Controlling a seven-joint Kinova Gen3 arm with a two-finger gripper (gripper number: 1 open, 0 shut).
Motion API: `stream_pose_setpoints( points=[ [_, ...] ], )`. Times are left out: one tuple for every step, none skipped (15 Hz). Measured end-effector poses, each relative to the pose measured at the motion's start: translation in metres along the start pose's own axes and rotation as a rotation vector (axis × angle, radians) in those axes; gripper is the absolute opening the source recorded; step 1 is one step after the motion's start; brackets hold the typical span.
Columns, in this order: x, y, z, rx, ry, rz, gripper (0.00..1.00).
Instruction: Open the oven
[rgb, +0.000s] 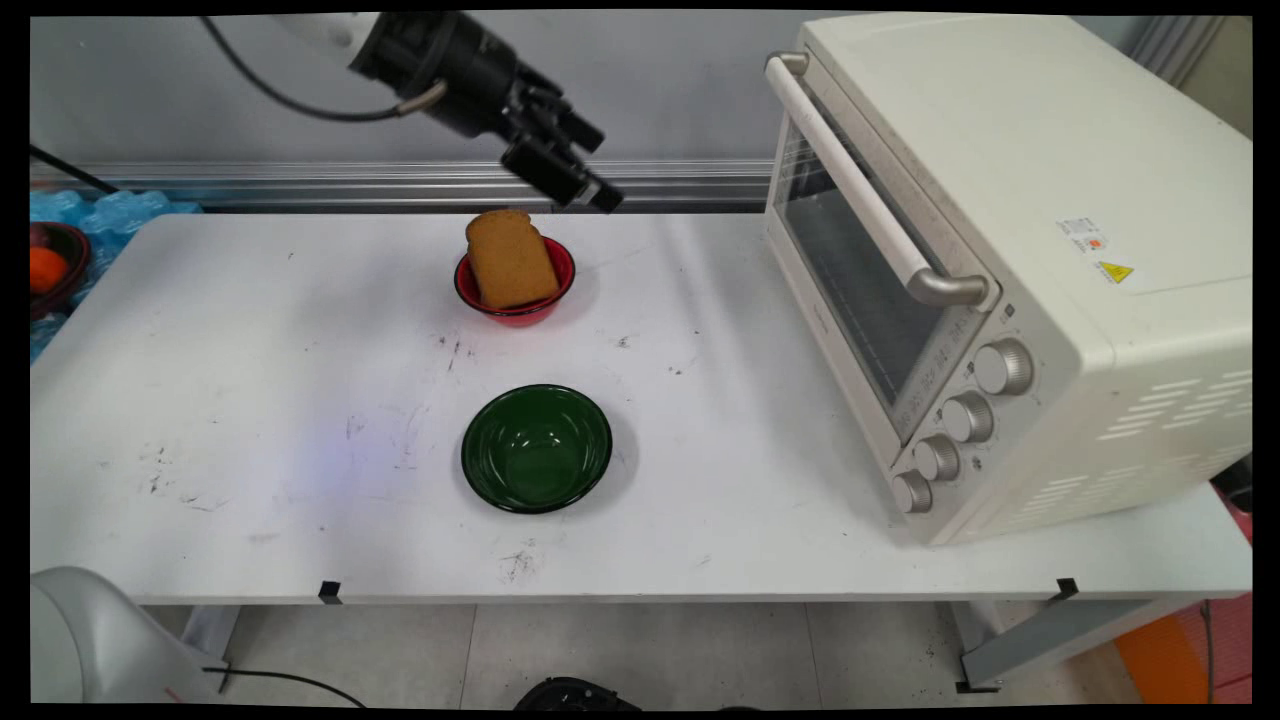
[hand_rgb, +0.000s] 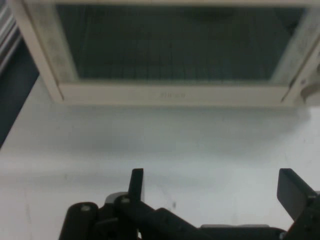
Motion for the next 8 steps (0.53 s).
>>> stream_pose_setpoints(
  points=[
    [0.008, 0.0, 0.002, -0.002, 0.01, 0.001, 1.0],
    [0.013, -0.001, 0.003, -0.003, 0.016, 0.001, 1.0],
    [0.02, -0.001, 0.004, -0.006, 0.025, 0.003, 1.0],
    [0.025, -0.001, 0.006, -0.008, 0.03, 0.004, 1.0],
    [0.032, -0.001, 0.007, -0.011, 0.037, 0.006, 1.0],
    [0.041, -0.002, 0.01, -0.014, 0.046, 0.008, 1.0],
    [0.049, -0.002, 0.012, -0.016, 0.053, 0.01, 1.0],
    [0.058, -0.002, 0.014, -0.02, 0.058, 0.013, 1.0]
  ],
)
